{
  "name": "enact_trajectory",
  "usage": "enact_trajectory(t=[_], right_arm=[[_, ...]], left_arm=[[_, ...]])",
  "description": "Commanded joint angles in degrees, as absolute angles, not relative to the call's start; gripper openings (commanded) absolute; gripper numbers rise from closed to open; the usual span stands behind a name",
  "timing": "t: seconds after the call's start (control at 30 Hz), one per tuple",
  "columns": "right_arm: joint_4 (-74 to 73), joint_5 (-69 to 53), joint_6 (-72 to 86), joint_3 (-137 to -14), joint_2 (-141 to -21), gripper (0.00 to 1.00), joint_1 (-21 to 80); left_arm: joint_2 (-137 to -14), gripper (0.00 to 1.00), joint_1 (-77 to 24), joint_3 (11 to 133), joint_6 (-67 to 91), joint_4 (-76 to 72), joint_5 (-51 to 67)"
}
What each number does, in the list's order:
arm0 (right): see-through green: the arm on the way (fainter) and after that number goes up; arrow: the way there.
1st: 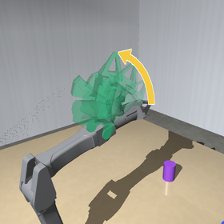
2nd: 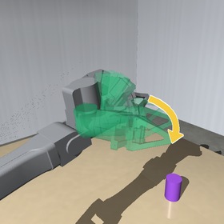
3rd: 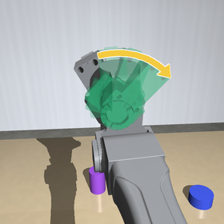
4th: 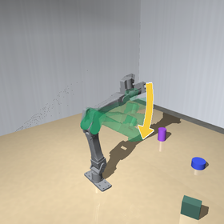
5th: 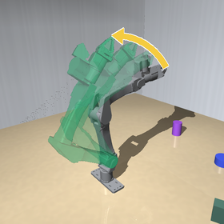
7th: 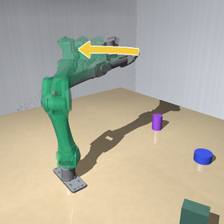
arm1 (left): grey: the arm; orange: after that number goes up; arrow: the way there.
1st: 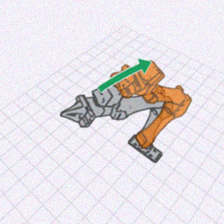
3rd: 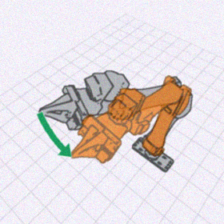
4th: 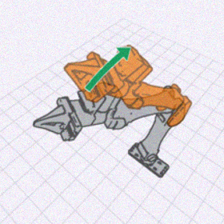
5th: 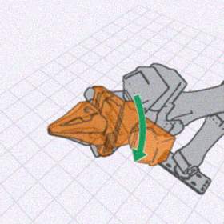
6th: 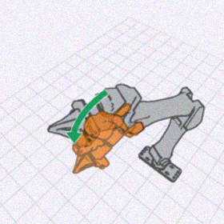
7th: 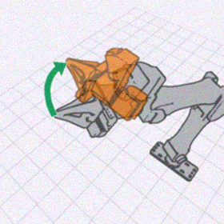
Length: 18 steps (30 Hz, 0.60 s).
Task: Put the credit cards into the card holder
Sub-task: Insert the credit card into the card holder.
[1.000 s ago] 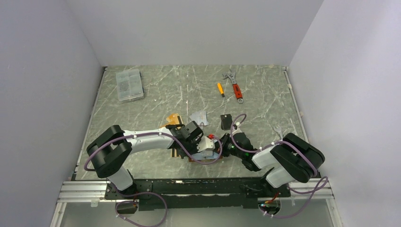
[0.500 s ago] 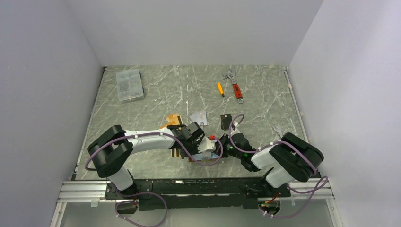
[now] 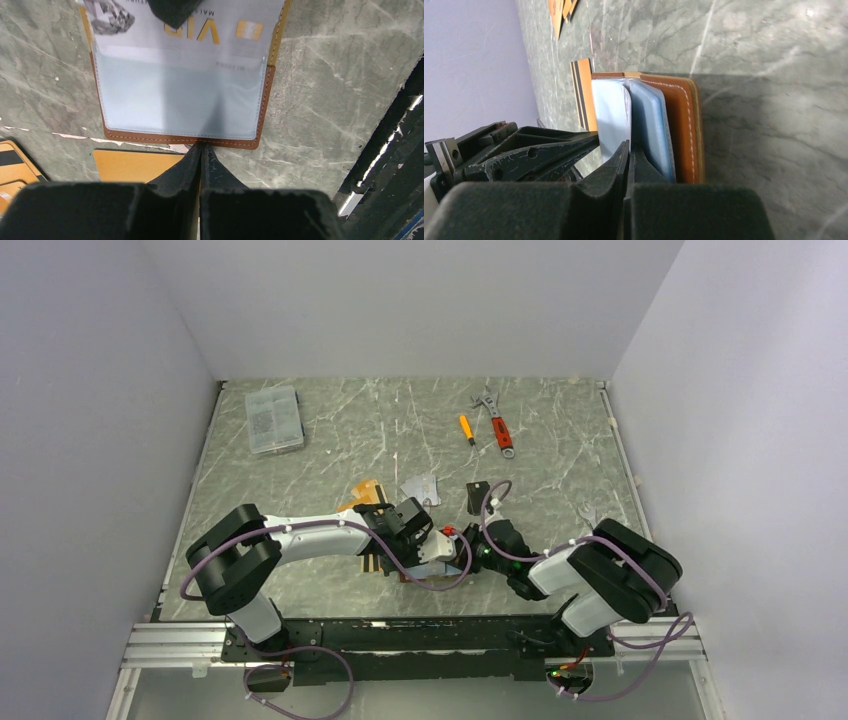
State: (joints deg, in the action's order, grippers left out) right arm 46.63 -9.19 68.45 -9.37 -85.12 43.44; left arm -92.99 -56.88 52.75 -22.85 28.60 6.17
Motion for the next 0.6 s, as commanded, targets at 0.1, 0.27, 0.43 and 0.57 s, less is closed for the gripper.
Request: enact_trajectory(t=[0.1, 0.27, 0.43, 0.57], right_arm=[[41.1, -14.4, 64.1, -12.6, -90.9, 0.00, 44.0], [34.8, -14.4, 62.3, -13.2, -88.6, 0.00, 43.9], [30.0, -13.5, 60.3, -13.0, -85.7, 0.00, 43.6], [29.4, -15.3, 58.9, -14.8, -88.9, 0.11, 43.6]], left_arm=[[-94.2, 0.07, -57.7, 53.4, -23.3, 28.1, 7.6], [-94.1, 0.06, -57.7, 53.2, -23.2, 28.3, 7.5], [-93.9, 0.06, -57.7, 53.0, -23.2, 28.1, 7.3], [-94.0, 0.05, -57.7, 53.2, -23.0, 27.9, 7.0]])
